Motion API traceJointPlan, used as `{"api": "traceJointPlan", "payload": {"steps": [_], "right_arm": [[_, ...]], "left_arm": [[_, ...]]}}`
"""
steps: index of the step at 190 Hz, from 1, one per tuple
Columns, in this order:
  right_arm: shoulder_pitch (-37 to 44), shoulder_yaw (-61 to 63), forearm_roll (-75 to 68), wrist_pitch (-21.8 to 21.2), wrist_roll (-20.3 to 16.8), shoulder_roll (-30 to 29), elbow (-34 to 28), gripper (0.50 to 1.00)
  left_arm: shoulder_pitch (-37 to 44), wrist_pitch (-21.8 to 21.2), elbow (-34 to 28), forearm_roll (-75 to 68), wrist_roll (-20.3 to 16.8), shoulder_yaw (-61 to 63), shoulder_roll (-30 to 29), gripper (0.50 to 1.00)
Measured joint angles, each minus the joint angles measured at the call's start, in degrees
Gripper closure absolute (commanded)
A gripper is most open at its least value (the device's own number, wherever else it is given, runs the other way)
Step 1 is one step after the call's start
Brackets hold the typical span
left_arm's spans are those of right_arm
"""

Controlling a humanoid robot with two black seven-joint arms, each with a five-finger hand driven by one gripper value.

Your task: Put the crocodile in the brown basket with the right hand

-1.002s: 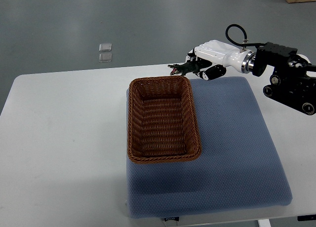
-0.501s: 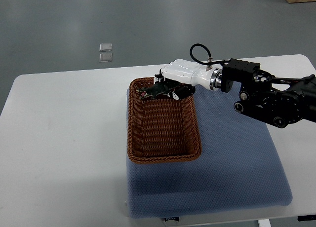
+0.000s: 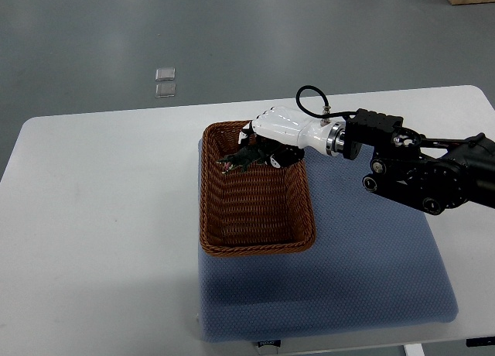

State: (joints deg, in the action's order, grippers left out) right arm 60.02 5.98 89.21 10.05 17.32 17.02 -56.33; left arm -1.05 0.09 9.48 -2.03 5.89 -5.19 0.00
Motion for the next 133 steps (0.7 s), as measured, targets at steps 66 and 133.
{"api": "traceJointPlan", "payload": {"steps": [66,133], "right_arm": [[-0.45,0.87,-0.48,0.96,-0.09,0.59,0.00,0.576],[-9.45,22.16,-1.62,-0.47,-0.54,1.66,0.84,0.579]], "left_arm": [[0.00,0.00,0.00,0.00,0.00,0.00,0.00,0.500],[0.00,0.04,0.00,0.00,0.00,0.00,0.00,0.500]]}}
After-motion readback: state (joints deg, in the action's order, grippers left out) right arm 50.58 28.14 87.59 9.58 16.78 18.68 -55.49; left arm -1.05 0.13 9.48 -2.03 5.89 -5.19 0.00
